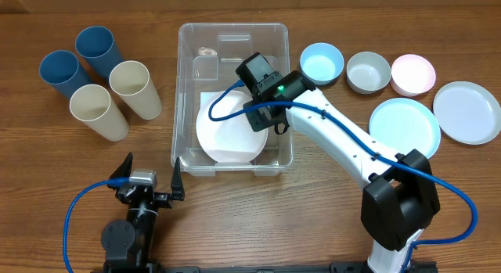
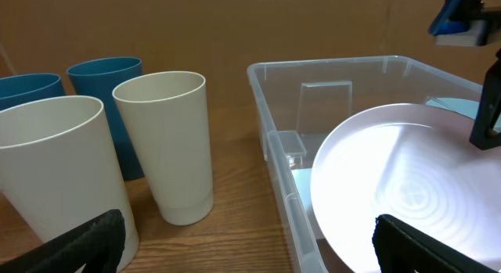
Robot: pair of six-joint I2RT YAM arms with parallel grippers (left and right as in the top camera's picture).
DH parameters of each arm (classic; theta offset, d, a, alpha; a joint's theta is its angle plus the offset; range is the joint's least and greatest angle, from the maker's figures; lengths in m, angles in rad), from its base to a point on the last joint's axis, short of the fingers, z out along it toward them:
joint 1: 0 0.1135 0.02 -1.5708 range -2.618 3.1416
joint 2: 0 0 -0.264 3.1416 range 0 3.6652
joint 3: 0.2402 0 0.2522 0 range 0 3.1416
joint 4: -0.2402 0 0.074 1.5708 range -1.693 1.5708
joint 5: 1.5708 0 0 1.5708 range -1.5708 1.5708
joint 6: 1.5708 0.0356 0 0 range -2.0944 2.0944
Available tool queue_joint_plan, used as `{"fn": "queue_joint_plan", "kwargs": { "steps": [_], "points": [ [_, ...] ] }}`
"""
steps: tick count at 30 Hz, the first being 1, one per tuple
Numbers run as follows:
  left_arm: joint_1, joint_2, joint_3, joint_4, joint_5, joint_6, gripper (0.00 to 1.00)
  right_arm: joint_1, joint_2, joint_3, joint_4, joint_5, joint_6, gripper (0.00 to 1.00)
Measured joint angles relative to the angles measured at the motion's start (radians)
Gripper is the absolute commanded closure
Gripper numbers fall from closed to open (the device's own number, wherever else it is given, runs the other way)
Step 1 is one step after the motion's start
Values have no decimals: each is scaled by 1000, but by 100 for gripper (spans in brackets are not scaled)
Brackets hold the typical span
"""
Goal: Pack container
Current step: 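Carry the white plate into the clear bin and release it, then move the right gripper to the light blue plate and grasp its rim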
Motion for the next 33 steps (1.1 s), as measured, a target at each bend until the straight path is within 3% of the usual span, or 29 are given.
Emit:
{"fn": "queue_joint_plan", "kwargs": {
  "steps": [16, 18, 19, 21, 27, 30, 33],
  "points": [
    [0, 0, 0, 0, 0, 0, 0, 0, 93, -2, 83, -36, -5, 96],
    [0, 0, 0, 0, 0, 0, 0, 0, 95, -2, 86, -37, -5, 76],
    [0, 0, 0, 0, 0, 0, 0, 0, 95, -2, 88, -37, -5, 59],
    [0, 0, 0, 0, 0, 0, 0, 0, 95, -2, 86, -36, -20, 48],
    [0, 0, 0, 0, 0, 0, 0, 0, 95, -1, 70, -41, -31, 41],
    [0, 0, 0, 0, 0, 0, 0, 0, 96, 34, -26, -53, -31, 32],
    [0, 0, 0, 0, 0, 0, 0, 0, 95, 194, -170, -88, -16, 25]
  ]
}}
